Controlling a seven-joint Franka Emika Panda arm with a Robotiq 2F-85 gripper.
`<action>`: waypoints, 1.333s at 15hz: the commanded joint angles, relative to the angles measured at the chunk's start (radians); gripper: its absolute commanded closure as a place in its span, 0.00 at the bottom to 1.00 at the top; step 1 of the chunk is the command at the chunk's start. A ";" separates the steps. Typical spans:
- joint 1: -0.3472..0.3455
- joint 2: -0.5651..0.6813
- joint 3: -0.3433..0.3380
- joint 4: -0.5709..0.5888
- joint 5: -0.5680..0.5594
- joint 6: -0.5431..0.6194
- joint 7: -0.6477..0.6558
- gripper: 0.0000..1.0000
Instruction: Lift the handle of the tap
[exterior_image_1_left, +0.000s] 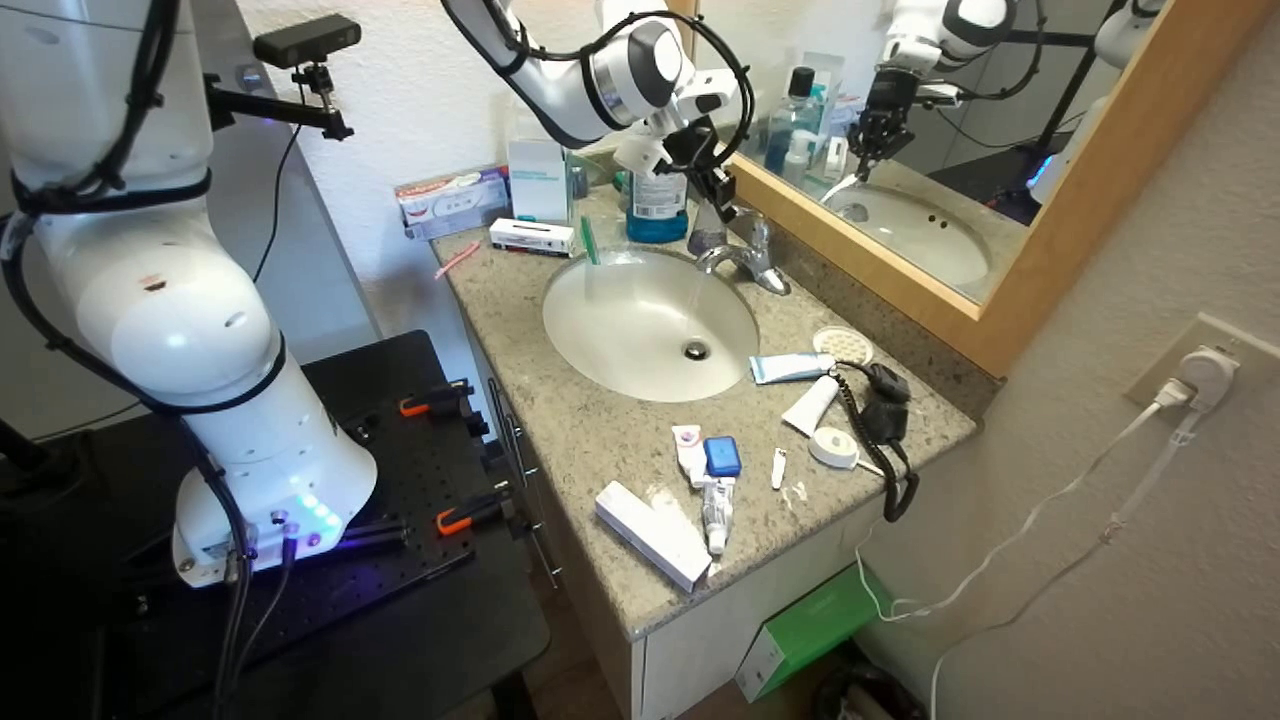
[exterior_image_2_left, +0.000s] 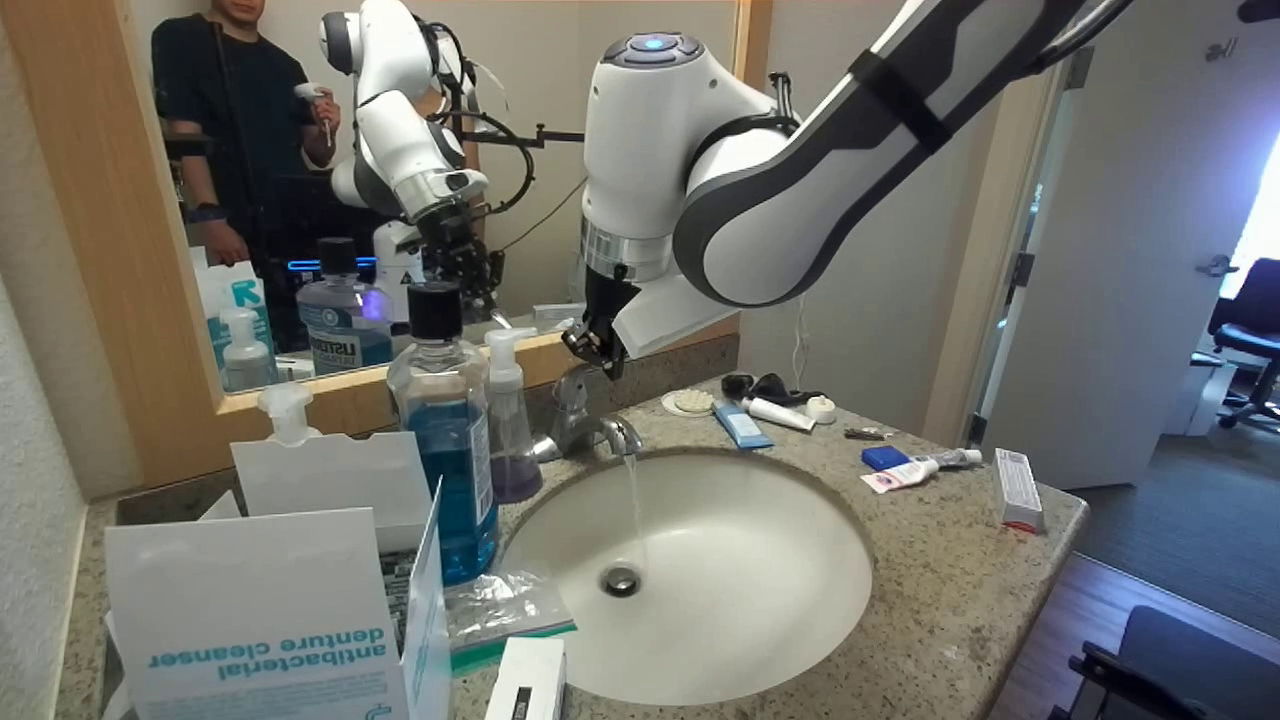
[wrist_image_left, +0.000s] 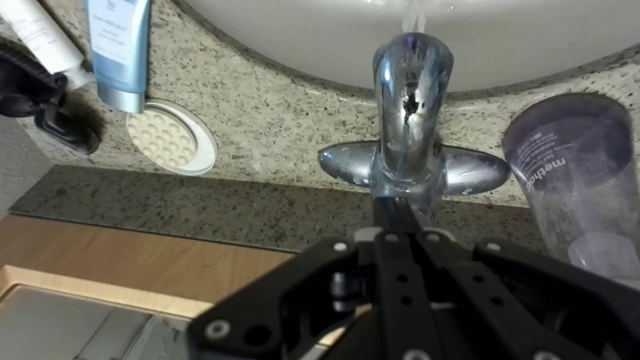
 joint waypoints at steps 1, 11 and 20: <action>-0.015 -0.031 0.010 0.011 -0.037 -0.011 0.026 1.00; -0.036 -0.061 0.072 -0.030 0.051 -0.052 -0.040 1.00; -0.078 -0.129 0.196 -0.077 0.444 -0.200 -0.328 1.00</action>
